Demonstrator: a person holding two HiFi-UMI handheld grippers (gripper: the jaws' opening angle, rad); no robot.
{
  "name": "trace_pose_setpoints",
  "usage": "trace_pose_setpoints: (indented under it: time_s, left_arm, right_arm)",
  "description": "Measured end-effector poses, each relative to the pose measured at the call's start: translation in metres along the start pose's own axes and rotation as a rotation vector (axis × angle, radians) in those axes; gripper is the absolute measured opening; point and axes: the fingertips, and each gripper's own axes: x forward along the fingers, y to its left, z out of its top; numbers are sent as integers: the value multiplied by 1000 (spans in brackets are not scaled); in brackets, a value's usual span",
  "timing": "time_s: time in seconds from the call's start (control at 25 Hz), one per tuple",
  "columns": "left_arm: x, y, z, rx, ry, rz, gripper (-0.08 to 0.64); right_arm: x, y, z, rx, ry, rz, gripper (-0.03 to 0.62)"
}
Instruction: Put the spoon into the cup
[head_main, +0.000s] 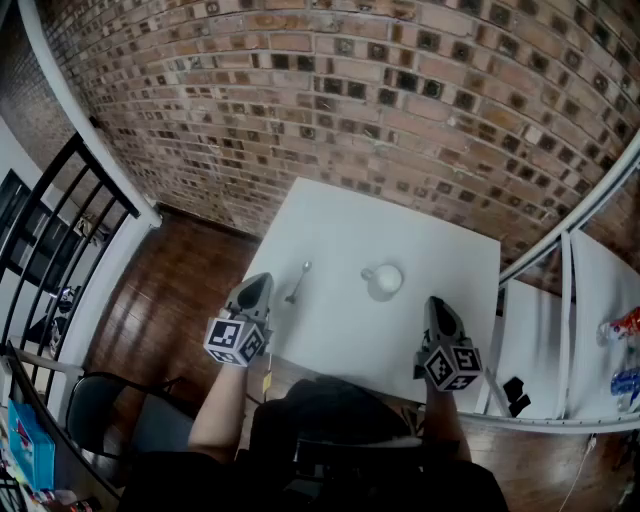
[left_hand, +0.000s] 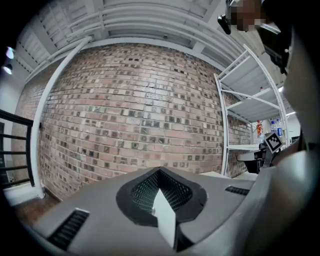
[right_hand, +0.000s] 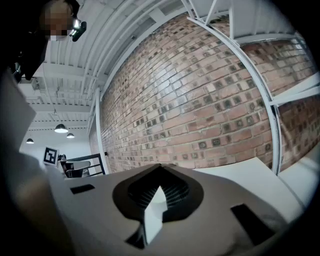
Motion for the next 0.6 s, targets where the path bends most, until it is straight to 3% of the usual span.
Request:
trace_pose_setpoints:
  time_s: [0.16, 0.36, 0.6]
  left_arm:
    - [11, -1, -18, 22, 65, -9, 2]
    - [30, 3, -54, -54, 179, -25, 14]
    - [44, 4, -92, -16, 305, -1, 54]
  right_arm:
    - [6, -1, -1, 0, -5, 9, 5]
    - [7, 3, -4, -9, 7, 41, 5]
    - [7, 0, -4, -8, 8, 46, 5]
